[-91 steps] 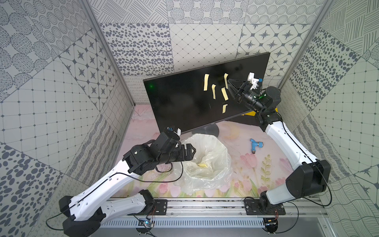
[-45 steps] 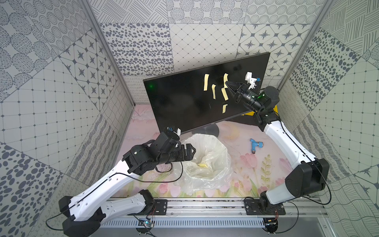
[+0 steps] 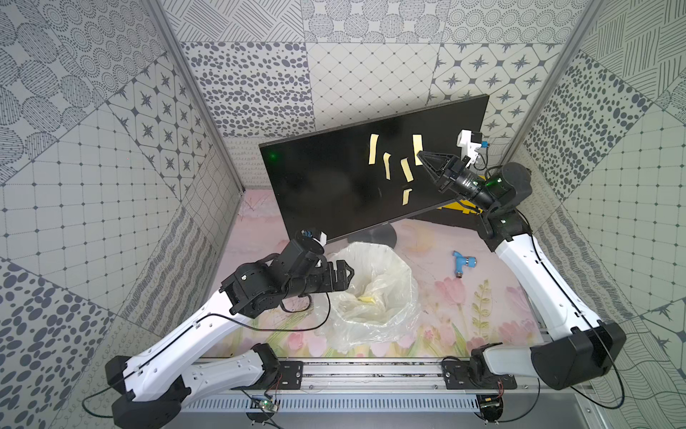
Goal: Remove the sticky note from the monitor
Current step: Tear off the sticky note from the monitor, then place the sticky note in the trash bin.
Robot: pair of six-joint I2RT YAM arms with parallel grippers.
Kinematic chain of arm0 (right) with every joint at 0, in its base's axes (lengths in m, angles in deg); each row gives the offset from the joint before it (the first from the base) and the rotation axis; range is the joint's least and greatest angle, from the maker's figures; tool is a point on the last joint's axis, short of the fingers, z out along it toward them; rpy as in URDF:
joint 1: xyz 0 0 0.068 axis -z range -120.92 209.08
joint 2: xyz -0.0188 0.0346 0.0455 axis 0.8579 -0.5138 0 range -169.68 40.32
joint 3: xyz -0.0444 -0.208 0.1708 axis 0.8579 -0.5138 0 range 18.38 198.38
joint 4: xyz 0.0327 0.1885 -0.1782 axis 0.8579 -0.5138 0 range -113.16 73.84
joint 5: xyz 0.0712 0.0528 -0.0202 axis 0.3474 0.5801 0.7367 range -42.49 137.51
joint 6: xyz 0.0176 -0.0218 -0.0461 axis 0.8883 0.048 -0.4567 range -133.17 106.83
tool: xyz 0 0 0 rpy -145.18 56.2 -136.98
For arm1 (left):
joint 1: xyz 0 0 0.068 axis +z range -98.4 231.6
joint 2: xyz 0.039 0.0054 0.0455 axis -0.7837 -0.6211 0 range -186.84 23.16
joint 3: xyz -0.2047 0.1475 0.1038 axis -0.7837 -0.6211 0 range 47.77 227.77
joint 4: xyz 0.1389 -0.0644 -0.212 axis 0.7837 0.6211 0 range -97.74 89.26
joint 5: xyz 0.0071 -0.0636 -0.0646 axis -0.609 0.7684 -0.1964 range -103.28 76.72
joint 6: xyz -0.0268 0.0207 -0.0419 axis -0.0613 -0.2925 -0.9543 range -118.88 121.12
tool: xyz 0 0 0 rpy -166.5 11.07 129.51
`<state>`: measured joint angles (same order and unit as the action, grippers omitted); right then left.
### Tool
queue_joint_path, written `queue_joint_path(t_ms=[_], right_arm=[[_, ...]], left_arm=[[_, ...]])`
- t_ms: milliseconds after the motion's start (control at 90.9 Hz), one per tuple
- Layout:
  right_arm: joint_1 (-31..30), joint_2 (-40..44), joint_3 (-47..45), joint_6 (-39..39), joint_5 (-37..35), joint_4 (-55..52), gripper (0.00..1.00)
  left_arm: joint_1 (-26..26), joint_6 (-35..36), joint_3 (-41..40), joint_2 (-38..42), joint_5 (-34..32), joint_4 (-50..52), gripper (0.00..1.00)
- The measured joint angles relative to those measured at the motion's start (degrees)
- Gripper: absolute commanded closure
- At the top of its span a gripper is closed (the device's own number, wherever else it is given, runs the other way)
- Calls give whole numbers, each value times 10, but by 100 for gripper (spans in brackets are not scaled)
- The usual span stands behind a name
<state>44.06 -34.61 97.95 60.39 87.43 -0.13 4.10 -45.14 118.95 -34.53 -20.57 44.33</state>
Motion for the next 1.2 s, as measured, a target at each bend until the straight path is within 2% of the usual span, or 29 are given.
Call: queue_joint_path(t_ms=[110,319,550,693,858,1133,1199], right_arm=[[-17,37,-9,-34,15,-43,100],[-85,88,-21,-148,25,-185,100],[-167,122,-32,-280,13,-351,100],[-202,139,-48,-335,-2,-431,100],[-237,143,-63,-376,-24,-494,100],[-342,110,-51,-452,-105,-601,100],[-361,98,-42,-468,-131,-625,94]], left_arm=[[0,0,0,0,0,0,1],[0,0,0,0,0,0,1],[0,0,0,0,0,0,1],[0,0,0,0,0,0,1],[0,0,0,0,0,0,1],[0,0,0,1,0,0,1],[0,0,0,1,0,0,1]])
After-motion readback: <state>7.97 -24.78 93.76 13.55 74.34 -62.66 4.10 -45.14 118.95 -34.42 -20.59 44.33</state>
